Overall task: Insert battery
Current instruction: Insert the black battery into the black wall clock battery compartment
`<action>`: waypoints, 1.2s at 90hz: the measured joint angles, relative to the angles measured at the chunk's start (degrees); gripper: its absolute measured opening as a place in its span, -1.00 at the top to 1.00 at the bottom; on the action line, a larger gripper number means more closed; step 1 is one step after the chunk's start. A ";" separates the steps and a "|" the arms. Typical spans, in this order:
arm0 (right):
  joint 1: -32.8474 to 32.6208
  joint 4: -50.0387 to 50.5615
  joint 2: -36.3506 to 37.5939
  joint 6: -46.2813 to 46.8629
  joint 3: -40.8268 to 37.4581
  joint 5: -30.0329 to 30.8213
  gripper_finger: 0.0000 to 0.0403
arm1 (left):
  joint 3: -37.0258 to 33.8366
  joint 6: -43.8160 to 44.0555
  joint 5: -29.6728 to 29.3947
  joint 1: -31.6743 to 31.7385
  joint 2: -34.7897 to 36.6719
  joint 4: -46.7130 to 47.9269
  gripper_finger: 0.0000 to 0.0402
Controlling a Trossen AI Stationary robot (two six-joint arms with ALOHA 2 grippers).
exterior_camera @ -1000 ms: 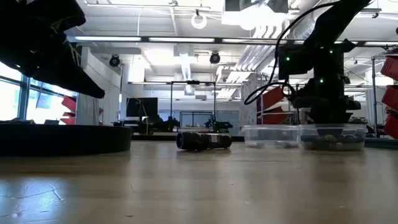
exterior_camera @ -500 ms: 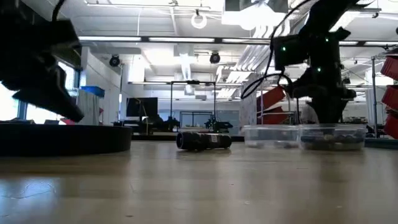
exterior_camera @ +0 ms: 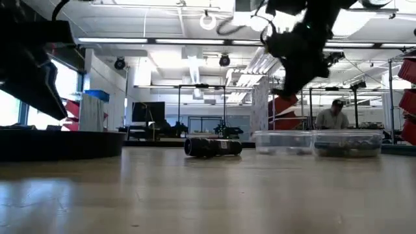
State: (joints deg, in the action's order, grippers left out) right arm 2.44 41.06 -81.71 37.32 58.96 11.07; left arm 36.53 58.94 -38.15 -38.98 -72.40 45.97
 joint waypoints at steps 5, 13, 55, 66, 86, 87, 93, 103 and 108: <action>-0.86 -3.57 -0.28 -1.34 0.02 -0.01 0.94 | 0.22 0.57 0.01 0.25 1.10 2.26 0.53; -2.40 -8.77 -1.84 -4.46 0.04 0.00 0.94 | 0.29 2.31 0.48 1.19 2.43 4.88 0.53; -6.73 -39.24 -17.65 -15.85 0.04 -5.68 0.94 | 0.29 -1.63 9.69 12.79 3.01 15.75 0.53; -6.58 -42.29 -18.22 -18.54 0.04 -5.76 0.94 | -0.11 -5.58 13.17 15.47 2.96 13.76 0.53; -7.07 -43.63 -18.29 -22.02 0.02 -5.79 0.94 | -0.20 -12.74 15.62 16.99 2.82 5.27 0.53; -7.15 -43.73 -18.29 -22.20 0.02 -5.79 0.94 | -0.20 -13.20 15.91 17.04 2.82 4.68 0.53; -7.66 -44.86 -18.29 -23.30 0.02 -5.81 0.94 | -0.20 -16.64 17.69 17.27 2.82 0.86 0.53; -8.59 -46.98 -18.30 -25.26 0.02 -5.85 0.94 | -0.19 -23.62 19.08 17.22 2.82 -7.81 0.53; -9.16 -48.86 -18.51 -26.51 0.02 -5.76 0.94 | 0.06 -27.38 19.56 17.22 2.82 -12.10 0.53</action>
State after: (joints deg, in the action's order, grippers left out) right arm -6.72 -7.80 -100.22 10.81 58.98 5.31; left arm 36.60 31.56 -18.59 -21.76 -69.58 33.87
